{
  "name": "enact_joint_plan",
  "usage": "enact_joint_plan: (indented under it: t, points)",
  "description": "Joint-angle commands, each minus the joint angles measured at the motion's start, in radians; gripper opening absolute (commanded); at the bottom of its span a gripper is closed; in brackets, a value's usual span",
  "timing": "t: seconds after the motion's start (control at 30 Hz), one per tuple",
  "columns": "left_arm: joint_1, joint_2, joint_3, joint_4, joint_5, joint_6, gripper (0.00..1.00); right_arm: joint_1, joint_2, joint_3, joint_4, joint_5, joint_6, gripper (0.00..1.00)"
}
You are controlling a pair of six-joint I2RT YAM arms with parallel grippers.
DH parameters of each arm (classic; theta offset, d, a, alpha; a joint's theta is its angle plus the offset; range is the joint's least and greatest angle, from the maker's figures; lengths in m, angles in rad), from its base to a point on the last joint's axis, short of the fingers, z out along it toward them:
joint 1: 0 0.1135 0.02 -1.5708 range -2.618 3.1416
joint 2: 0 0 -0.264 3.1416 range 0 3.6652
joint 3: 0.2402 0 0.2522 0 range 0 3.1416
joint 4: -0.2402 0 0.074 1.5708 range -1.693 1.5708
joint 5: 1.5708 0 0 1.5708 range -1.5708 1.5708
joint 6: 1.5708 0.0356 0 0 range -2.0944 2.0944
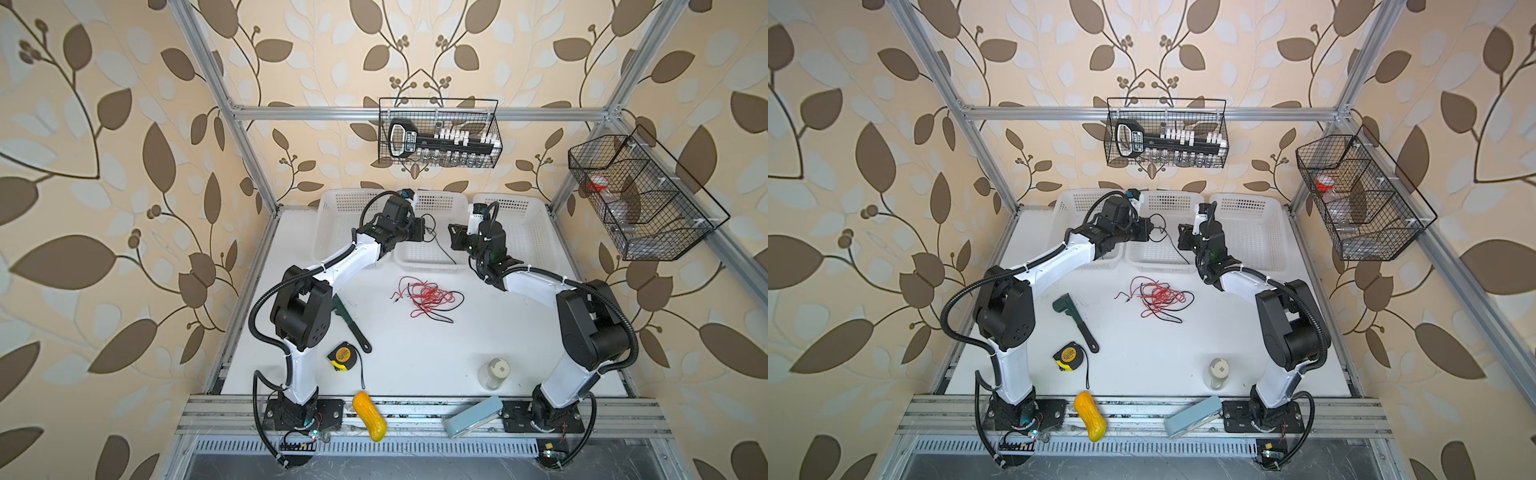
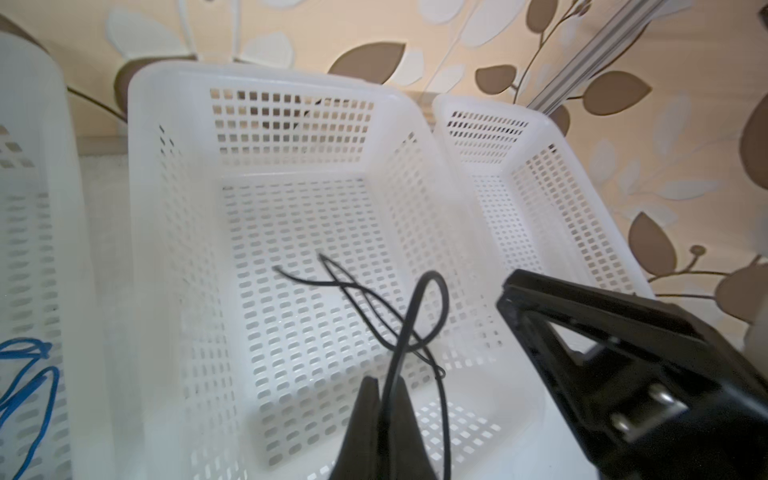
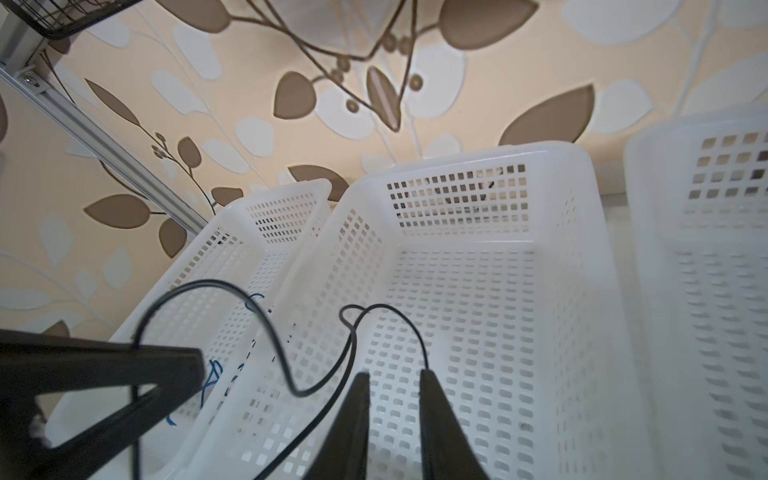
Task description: Untangle the cables
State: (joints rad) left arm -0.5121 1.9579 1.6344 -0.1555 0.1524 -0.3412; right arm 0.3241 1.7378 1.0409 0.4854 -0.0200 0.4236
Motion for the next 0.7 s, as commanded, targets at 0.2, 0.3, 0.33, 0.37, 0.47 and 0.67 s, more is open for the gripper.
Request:
enact_joint_plan:
  t: [0.2, 0.3, 0.33, 0.37, 0.47, 0.67]
  points:
    - [0.004, 0.109, 0.168, -0.085, 0.051, -0.012, 0.00, -0.009, -0.075, -0.101, -0.011, -0.079, 0.033, 0.37]
    - [0.004, 0.129, 0.187, -0.113, 0.054, -0.006, 0.23, -0.008, -0.141, -0.151, -0.016, -0.080, 0.034, 0.46]
    - [0.003, 0.131, 0.186, -0.115, 0.054, -0.005, 0.29, -0.009, -0.167, -0.168, -0.017, -0.080, 0.034, 0.48]
    - [0.004, 0.129, 0.183, -0.119, 0.050, -0.004, 0.38, -0.010, -0.191, -0.186, -0.021, -0.080, 0.032, 0.50]
    - [0.003, 0.120, 0.174, -0.133, 0.041, 0.004, 0.59, -0.009, -0.254, -0.218, -0.061, -0.073, 0.035, 0.52]
    - [0.000, 0.080, 0.139, -0.140, 0.025, 0.018, 0.99, 0.023, -0.363, -0.231, -0.230, 0.009, 0.015, 0.55]
